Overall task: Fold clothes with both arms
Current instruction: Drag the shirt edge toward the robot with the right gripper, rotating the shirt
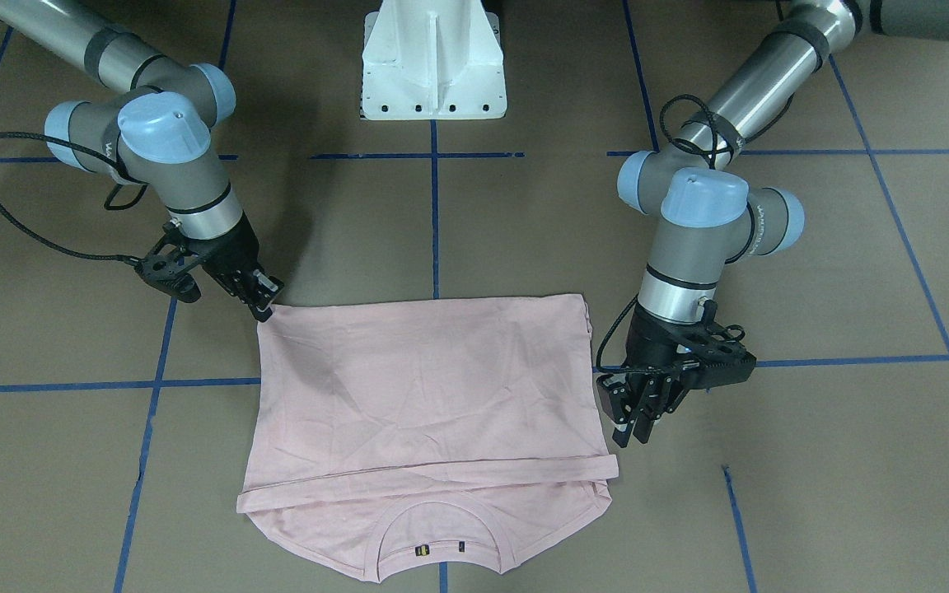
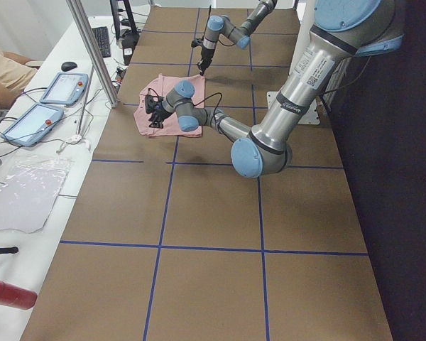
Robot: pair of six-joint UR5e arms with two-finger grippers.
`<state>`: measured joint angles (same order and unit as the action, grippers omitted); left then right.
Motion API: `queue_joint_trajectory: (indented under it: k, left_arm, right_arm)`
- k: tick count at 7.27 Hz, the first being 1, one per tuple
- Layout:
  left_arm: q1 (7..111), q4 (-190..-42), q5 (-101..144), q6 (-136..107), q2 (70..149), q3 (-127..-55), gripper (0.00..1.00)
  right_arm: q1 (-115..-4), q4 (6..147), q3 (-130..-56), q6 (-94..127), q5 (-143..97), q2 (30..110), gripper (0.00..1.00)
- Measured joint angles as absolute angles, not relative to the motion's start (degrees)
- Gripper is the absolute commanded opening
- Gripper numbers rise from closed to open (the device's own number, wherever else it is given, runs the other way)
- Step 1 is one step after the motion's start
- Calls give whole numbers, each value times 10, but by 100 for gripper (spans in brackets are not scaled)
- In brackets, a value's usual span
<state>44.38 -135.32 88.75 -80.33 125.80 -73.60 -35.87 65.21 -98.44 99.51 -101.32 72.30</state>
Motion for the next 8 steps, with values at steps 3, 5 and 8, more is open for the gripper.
queue_joint_trajectory:
  k: [3,5,8]
  left_arm:
    - [436,-1350,891,-815,1255,-777,40]
    - [408,-1349,893,-842,1244,-822,42]
    - [370,-1349,924,-882,1231,-878,46]
  right_arm:
    - [-285,653,-1196,1061,-1015,885,0]
    - [-196,654,-1314,1106,-1034,966,0]
    - [-38,655,-1344,1134,-1034,995,100]
